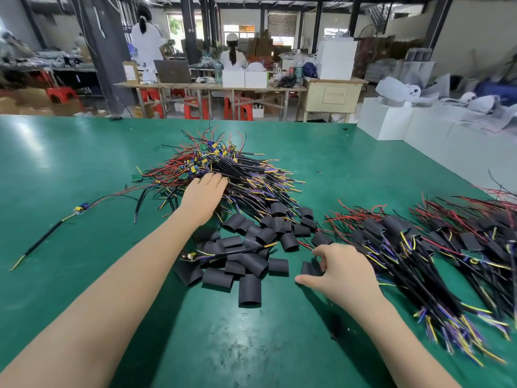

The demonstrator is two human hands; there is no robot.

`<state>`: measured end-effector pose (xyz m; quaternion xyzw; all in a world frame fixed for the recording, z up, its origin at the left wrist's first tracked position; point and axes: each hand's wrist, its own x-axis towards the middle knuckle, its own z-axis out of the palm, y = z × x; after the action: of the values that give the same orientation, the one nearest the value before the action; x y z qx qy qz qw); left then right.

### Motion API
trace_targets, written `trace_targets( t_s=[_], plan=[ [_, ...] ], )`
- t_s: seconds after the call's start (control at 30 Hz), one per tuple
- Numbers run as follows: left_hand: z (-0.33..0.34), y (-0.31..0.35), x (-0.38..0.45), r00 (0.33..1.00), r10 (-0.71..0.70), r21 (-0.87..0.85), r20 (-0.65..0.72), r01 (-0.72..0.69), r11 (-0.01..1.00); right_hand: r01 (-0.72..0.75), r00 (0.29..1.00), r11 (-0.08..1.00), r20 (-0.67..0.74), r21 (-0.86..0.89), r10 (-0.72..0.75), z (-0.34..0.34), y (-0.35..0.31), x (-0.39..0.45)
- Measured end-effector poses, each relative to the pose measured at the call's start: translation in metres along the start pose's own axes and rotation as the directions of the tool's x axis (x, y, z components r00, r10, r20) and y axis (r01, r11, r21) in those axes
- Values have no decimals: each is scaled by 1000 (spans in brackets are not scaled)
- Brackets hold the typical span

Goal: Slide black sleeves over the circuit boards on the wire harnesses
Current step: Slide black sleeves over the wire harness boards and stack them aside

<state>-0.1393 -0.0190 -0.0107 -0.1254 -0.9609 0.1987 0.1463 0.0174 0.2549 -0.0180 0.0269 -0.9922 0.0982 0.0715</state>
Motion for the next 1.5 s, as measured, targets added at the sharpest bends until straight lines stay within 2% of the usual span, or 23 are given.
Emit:
trace_targets(
  t_s=[0.07,0.27,0.53,0.63,0.7,0.77,0.8,0.87,0.97,1.03,1.13,1.27,1.3,1.4,1.5],
  plan=[
    [-3,-1,3,1000,7,44,-26,-6,999,26,1000,999,11,19,-26,1,-3,-1],
    [-1,-6,0,999,-31,28,37,30,999,85,996,990,6,115,-86,4,-9,-4],
    [-4,-10,1,994,23,85,105,-32,996,66,998,995,-7,77,-65,10,-10,-1],
    [-8,-8,3,986,130,-36,107,-127,991,46,999,998,-24,40,-45,11,-8,0],
    [-7,-9,4,984,173,-246,51,-155,957,60,997,998,-38,7,-60,12,-8,0],
    [-7,-10,5,991,115,-489,-69,-134,862,123,988,992,-88,-13,-124,13,-9,2],
    [-5,-11,5,991,50,-540,-123,-109,834,173,978,985,-119,4,-171,13,-11,3],
    [1,-15,6,995,-42,-518,-95,-14,856,272,953,960,-154,62,-260,16,-16,3],
    [12,-19,2,998,-22,-415,64,46,909,370,926,928,-104,47,-364,26,-22,3],
    [17,-19,-5,998,-42,-490,52,62,870,399,915,916,-71,27,-397,33,-24,3],
    [16,-19,-14,991,-110,-599,-75,44,799,407,911,913,-74,14,-405,35,-25,6],
    [0,-22,-31,918,-330,-808,-220,18,589,426,902,905,-67,-9,-426,32,-20,8],
    [-6,-24,-37,917,-322,-822,-233,-9,569,425,903,905,-62,-5,-424,31,-19,8],
    [-26,-28,-61,970,-140,-860,-198,-103,499,394,918,919,-66,25,-391,27,-17,8],
    [-37,-23,-91,977,-105,-922,-184,-134,364,373,927,928,-58,25,-371,23,-15,9]
  ],
)
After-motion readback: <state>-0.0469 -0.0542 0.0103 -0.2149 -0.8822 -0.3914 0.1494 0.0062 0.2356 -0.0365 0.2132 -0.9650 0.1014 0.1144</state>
